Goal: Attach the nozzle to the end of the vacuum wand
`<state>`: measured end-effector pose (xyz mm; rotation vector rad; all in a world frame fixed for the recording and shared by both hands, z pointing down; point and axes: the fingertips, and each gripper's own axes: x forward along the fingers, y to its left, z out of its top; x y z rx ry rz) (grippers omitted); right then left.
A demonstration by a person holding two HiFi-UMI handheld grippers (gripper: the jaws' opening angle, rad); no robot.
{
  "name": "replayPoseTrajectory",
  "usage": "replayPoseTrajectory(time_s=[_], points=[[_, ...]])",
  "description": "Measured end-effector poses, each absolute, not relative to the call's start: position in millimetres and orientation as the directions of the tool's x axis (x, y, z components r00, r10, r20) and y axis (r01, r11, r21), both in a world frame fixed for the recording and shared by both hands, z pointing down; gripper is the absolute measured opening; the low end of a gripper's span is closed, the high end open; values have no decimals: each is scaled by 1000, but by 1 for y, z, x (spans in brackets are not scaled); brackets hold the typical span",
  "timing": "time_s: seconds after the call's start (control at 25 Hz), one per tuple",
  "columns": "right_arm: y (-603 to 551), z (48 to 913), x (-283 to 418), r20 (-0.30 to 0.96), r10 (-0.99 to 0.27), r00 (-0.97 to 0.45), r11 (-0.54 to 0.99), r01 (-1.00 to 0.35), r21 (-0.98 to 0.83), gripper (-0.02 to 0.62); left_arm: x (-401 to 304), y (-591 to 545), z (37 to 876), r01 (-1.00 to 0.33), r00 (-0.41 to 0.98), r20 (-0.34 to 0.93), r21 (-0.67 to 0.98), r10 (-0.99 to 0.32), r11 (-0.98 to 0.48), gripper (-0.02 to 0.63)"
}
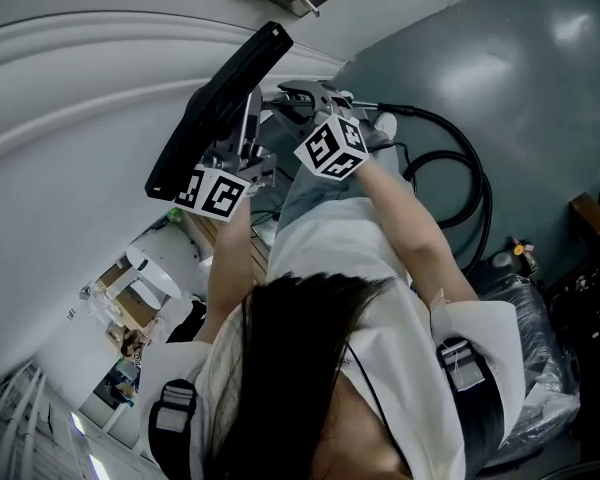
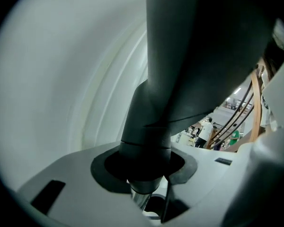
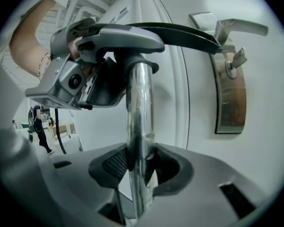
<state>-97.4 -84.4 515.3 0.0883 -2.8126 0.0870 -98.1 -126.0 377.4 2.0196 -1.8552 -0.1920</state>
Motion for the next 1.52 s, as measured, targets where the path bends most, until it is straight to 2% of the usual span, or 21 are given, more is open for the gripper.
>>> replayPoseTrajectory(time_s=[0.48,1.16,1.52], points=[[-75,521,-97,335,-27,-942,999,-39,-28,144,-97,-126,384,-946,134,276,322,-952,-40,149],[-72,525,-99,366,-29,-930,999,-35,-10,144,-93,-133,396,-932,256,416,347,-872,-108,149],[-73,523,-97,385,-34,-923,999,-37,-2,144,-85,-134,404,-933,309,548,331,-777,-138,149]])
